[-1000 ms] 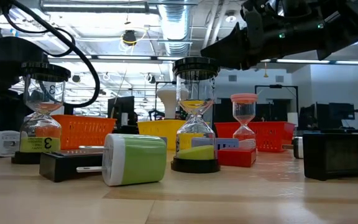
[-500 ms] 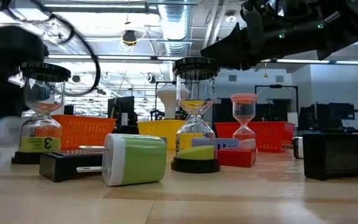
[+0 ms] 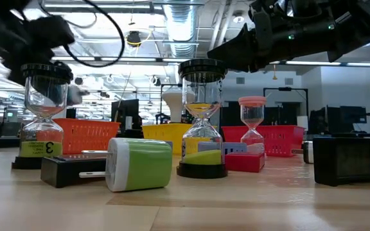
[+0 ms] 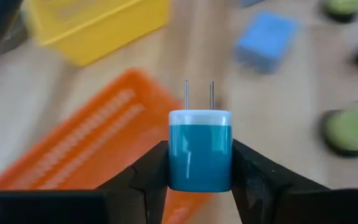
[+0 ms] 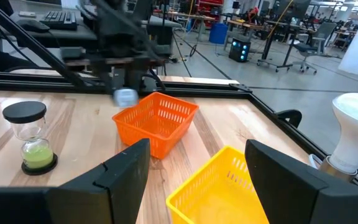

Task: Pick & Place Office items
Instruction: Put the small blue charger adapter into the orange basket, then put the left green hourglass into the yellow basket

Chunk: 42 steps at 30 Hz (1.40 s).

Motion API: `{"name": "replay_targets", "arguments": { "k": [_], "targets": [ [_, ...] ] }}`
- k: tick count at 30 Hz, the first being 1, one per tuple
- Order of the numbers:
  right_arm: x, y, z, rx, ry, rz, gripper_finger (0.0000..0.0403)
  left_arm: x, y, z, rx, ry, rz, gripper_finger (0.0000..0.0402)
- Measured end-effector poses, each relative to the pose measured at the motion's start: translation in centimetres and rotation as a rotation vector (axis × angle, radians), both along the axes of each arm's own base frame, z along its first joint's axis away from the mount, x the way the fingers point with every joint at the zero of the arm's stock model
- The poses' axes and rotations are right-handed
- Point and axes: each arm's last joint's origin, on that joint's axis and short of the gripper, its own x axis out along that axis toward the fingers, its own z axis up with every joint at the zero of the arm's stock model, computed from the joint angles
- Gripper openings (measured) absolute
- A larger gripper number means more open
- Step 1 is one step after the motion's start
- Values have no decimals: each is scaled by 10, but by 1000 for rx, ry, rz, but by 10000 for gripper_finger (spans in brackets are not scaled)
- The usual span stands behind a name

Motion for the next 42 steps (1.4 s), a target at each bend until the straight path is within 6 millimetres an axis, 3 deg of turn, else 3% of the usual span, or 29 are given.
{"name": "replay_targets", "arguments": {
  "k": [7, 16, 22, 30, 35, 42],
  "targets": [
    [0, -4, 0, 0, 0, -14, 255, 3, 37, -11, -35, 121, 153, 138],
    [1, -10, -1, 0, 5, -37, 255, 4, 59, -21, -58, 217, 231, 145],
    [1, -11, -1, -1, 9, -39, 255, 4, 60, -22, -81, 222, 219, 157],
    [1, -11, -1, -1, 9, -38, 255, 4, 59, -19, -66, 219, 196, 225],
    [1, -11, -1, 30, 2, -41, 255, 10, 54, 2, -30, 135, 119, 246],
    [1, -11, -6, 48, 33, -44, 255, 17, 38, 25, -60, -46, 3, 234]
  ]
}}
